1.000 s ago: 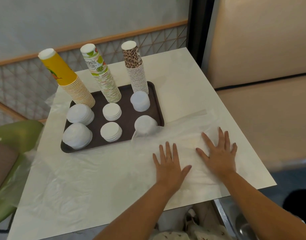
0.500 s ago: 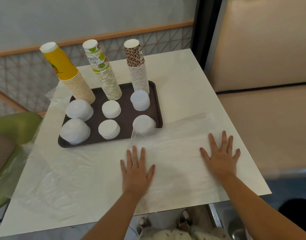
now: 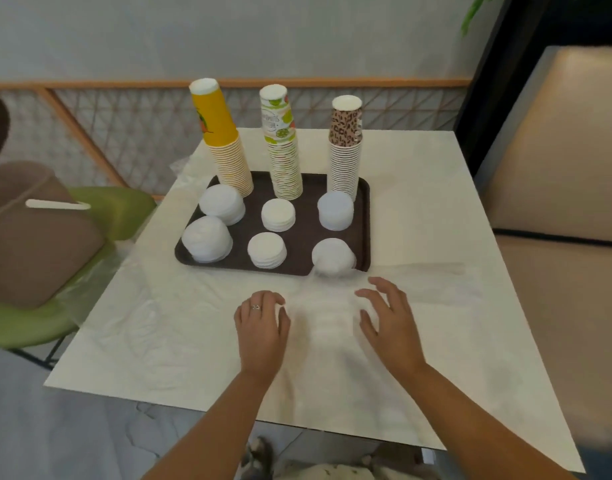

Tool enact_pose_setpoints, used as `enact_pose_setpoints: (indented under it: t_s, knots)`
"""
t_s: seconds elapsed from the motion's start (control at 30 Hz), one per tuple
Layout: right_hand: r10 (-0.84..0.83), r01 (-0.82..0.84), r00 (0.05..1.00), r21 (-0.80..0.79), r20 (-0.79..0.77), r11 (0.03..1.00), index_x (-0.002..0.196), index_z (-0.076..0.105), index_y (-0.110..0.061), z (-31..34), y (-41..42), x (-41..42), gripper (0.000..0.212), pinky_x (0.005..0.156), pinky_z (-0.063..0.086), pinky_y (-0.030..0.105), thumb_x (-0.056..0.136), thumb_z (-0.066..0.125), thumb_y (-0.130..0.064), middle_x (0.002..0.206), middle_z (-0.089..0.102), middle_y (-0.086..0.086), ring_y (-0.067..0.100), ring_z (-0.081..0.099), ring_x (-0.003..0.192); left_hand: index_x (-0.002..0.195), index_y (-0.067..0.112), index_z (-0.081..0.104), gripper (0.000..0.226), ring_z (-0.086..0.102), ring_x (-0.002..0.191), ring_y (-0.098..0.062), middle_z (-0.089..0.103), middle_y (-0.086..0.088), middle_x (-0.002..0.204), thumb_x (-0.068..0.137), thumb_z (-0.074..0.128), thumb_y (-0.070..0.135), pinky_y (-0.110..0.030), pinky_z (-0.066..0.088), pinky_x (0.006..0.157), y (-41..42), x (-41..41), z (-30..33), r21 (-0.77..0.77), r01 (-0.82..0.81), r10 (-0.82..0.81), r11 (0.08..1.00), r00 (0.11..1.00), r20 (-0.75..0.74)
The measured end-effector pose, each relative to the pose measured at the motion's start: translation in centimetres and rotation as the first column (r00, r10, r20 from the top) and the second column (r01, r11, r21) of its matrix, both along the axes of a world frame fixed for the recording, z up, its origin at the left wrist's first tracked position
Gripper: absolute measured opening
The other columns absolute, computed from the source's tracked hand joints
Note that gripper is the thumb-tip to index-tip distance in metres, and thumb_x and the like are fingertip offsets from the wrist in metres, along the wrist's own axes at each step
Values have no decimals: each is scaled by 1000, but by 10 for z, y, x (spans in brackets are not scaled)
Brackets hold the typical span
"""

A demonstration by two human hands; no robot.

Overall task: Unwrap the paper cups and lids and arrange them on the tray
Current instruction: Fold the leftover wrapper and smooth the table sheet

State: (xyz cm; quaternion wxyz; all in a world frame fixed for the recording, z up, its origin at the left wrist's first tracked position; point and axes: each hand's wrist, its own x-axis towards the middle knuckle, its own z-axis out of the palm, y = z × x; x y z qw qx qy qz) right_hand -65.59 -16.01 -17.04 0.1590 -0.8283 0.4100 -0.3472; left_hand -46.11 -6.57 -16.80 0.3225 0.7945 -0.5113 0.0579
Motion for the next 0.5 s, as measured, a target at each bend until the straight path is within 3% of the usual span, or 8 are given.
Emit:
enact_pose_setpoints:
  t_s: [0.17, 0.3, 0.37, 0.43, 0.5]
  knots:
    - [199, -199, 979, 15, -41, 980, 107, 64, -17, 11, 18, 69, 34, 91, 47, 28, 77, 69, -3, 121, 56, 4, 16, 49, 110, 105, 12, 55, 36, 44, 99, -20, 57, -5, 106, 75, 42, 30, -31, 29, 91, 25, 62, 4, 8, -113, 113, 994, 993, -15]
    - [307, -292, 945, 137, -111, 947, 114, 62, -18, 13, 36, 123, 36, 86, 48, 25, 81, 67, -8, 126, 54, 0, 17, 52, 113, 116, 14, 51, 59, 55, 109, -33, 56, -9, 120, 69, 46, 49, -47, 40, 94, 51, 123, -7, 247, -81, 90, 966, 996, -25]
    - [351, -323, 924, 181, -152, 929, 120, 59, -19, 11, 43, 147, 38, 87, 46, 24, 83, 64, -11, 132, 50, -2, 16, 48, 117, 132, 14, 45, 83, 43, 128, -34, 44, -11, 141, 67, 46, 65, -53, 33, 103, 62, 144, -10, 429, -48, 70, 902, 997, -35]
    - [394, -349, 897, 226, -199, 909, 127, 54, -21, 9, 49, 173, 42, 91, 40, 21, 86, 62, -16, 139, 44, -3, 16, 43, 124, 145, 17, 29, 99, 22, 142, -28, 22, -6, 155, 68, 49, 76, -46, 20, 113, 68, 162, -15, 545, -32, 98, 838, 991, -93]
    - [431, -356, 862, 288, -265, 889, 134, 47, -24, 9, 54, 199, 48, 97, 37, 22, 88, 61, -23, 145, 35, -6, 14, 35, 130, 144, 14, 33, 103, 26, 139, -29, 28, -8, 152, 65, 42, 80, -41, 23, 112, 70, 181, -20, 529, -9, 81, 849, 990, -112]
